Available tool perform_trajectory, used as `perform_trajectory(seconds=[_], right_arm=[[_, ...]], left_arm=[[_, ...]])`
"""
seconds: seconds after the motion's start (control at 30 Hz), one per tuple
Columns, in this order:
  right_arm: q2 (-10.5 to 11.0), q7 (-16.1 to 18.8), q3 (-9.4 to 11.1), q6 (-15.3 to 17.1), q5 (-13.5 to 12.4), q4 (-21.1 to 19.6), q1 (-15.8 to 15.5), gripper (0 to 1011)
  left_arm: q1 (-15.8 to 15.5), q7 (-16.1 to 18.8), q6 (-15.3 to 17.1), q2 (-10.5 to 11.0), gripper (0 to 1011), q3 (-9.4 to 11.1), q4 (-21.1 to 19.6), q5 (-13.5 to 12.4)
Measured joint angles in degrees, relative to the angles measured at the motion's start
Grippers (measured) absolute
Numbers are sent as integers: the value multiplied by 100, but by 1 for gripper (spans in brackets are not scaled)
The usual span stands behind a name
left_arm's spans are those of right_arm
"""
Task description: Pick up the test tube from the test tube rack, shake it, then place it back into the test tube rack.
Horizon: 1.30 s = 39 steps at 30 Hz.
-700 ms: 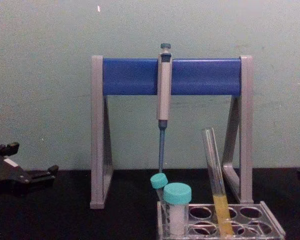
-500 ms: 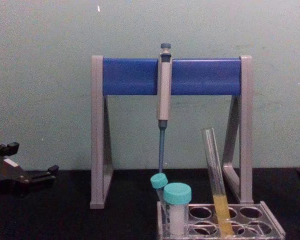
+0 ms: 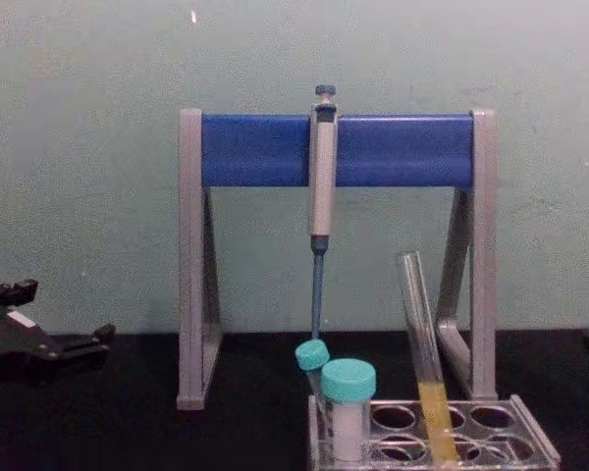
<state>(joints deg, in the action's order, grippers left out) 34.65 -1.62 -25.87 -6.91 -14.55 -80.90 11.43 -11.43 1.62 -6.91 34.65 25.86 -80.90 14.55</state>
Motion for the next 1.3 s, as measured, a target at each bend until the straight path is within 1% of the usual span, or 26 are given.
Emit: perform_trajectory(seconds=[0.63, 0.9, 1.0, 1.03, 1.1, 1.13, 1.23, 1.3], right_arm=[[6, 25, 10, -1, 25, -22, -13, 1000], [15, 249, 143, -220, 85, -192, -82, 1000], [13, 443, 185, -422, 70, -288, -109, 1000], [13, 443, 185, -422, 70, -288, -109, 1000], [3, 636, 206, -594, 15, -359, -125, 1000], [3, 636, 206, -594, 15, -359, -125, 1000], [-20, 867, 202, -754, -11, -436, -118, 1000], [-33, 948, 197, -796, -19, -448, -108, 1000]], left_arm=[[0, 0, 0, 0, 1001, 0, 0, -1], [0, 0, 0, 0, 1001, 0, 0, 0], [0, 0, 0, 0, 1001, 0, 0, 0], [0, 0, 0, 0, 1001, 0, 0, 0], [0, 0, 0, 0, 1001, 0, 0, 0], [0, 0, 0, 0, 1001, 0, 0, 0], [0, 0, 0, 0, 1001, 0, 0, 0], [0, 0, 0, 0, 1001, 0, 0, 0]])
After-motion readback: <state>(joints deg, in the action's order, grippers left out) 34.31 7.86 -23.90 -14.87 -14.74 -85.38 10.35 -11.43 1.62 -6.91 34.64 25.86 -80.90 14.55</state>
